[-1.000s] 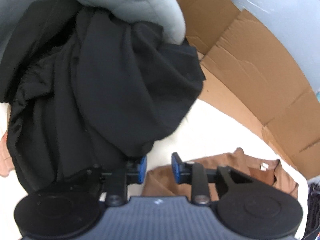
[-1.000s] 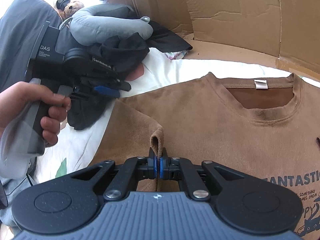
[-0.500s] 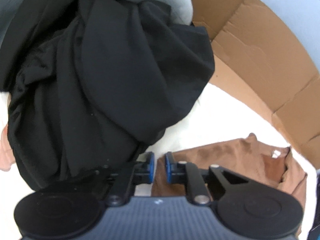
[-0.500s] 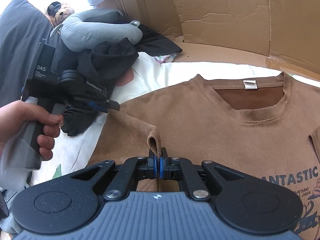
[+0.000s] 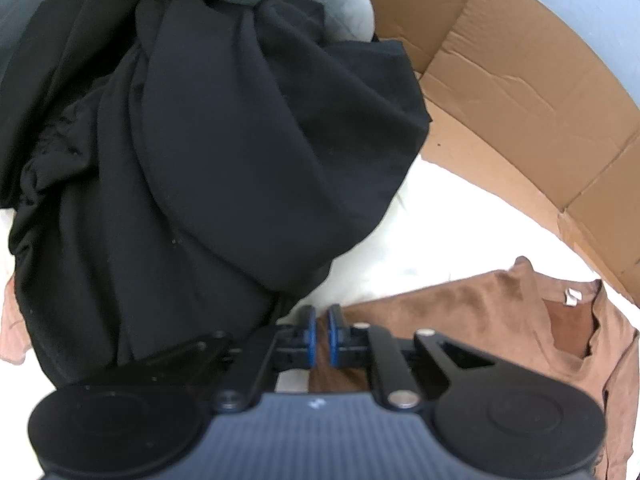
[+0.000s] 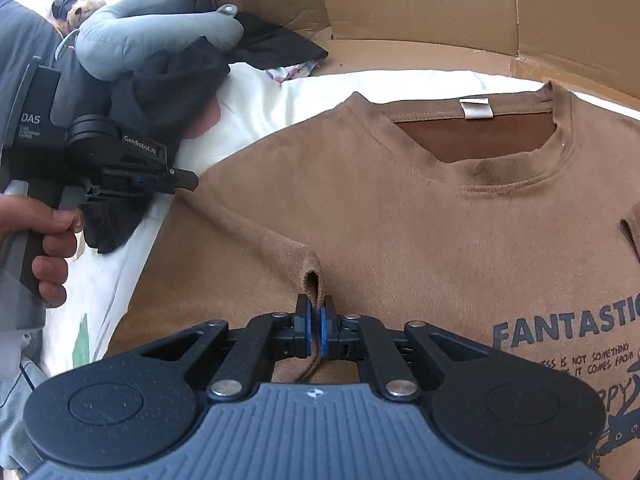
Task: Fold clothes
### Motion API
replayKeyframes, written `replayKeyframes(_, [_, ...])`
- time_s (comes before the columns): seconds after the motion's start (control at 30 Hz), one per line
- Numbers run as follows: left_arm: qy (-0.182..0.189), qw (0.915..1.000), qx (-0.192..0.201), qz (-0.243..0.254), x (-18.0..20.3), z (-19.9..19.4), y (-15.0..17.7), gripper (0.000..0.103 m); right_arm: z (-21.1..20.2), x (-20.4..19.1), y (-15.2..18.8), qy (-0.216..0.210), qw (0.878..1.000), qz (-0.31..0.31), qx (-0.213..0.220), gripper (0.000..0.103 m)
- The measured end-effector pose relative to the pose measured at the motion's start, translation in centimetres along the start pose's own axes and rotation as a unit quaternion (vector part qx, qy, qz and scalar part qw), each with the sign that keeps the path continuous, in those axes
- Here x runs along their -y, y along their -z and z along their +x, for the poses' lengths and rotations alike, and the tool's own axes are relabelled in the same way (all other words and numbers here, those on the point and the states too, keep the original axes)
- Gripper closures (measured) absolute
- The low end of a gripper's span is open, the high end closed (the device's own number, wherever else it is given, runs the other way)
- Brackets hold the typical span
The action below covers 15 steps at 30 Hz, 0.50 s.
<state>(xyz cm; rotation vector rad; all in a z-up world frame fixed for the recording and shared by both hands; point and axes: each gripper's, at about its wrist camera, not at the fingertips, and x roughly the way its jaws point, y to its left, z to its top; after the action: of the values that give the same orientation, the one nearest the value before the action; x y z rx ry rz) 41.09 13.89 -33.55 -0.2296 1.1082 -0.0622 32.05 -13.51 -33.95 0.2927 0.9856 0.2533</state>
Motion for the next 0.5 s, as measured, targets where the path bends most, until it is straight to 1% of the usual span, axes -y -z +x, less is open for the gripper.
replayKeyframes(0.1, [-0.010, 0.9999, 0.003, 0.007, 0.4, -0.5, 0.3, 0.093, 0.1, 0.4, -0.2, -0.001, 1.000, 0.003, 0.002, 0.094])
replayKeyframes(0.2, [-0.024, 0.9993, 0.006, 0.026, 1.0, -0.8, 0.7, 0.093, 0.3, 0.7, -0.8, 0.005, 1.000, 0.012, 0.004, 0.094])
replayKeyframes(0.27, [-0.025, 0.9993, 0.008, 0.027, 0.9, -1.0, 0.9, 0.093, 0.6, 1.0, -1.1, 0.008, 1.000, 0.017, -0.001, 0.097])
replayKeyframes(0.3, [-0.024, 0.9993, 0.008, 0.027, 0.8, -1.0, 0.9, 0.093, 0.6, 1.0, -1.1, 0.013, 1.000, 0.015, -0.001, 0.102])
replayKeyframes(0.4, [-0.025, 0.9992, 0.007, 0.032, 0.6, -1.2, 1.1, 0.093, 0.8, 1.1, -1.2, 0.026, 1.000, 0.007, -0.003, 0.103])
replayKeyframes(0.5, [-0.036, 0.9981, 0.007, 0.050, 1.0, -1.4, 1.3, 0.093, 0.9, 1.1, -1.3, 0.037, 0.999, -0.002, 0.004, 0.103])
